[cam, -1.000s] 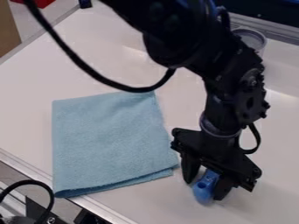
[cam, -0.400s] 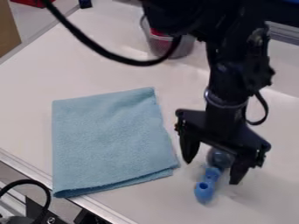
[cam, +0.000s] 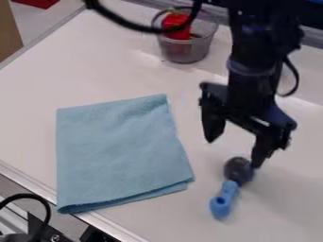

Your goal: Put the spoon handle on the bottom side of the table

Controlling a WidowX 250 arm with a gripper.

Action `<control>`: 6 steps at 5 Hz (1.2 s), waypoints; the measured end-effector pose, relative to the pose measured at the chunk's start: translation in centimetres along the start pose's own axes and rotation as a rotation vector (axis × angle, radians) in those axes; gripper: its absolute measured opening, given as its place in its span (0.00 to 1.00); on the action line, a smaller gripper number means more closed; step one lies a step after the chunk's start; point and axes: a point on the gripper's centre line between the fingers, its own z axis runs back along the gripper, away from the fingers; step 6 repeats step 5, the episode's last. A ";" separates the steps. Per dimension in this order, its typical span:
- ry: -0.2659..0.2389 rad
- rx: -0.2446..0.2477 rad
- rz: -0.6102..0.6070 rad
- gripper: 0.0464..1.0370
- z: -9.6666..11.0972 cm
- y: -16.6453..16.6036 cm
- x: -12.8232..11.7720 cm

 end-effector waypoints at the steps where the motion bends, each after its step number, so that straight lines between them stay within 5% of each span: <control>1: 0.036 0.086 -0.242 0.96 0.0 2.4 2.0; 2: 0.010 0.102 -0.487 0.96 0.1 5.0 3.7; 4: -0.056 0.095 -0.795 0.96 0.0 9.0 5.5; 5: 0.012 0.087 -0.965 0.96 -1.4 10.7 6.2; 6: 0.012 0.087 -0.965 0.96 -1.4 10.7 6.2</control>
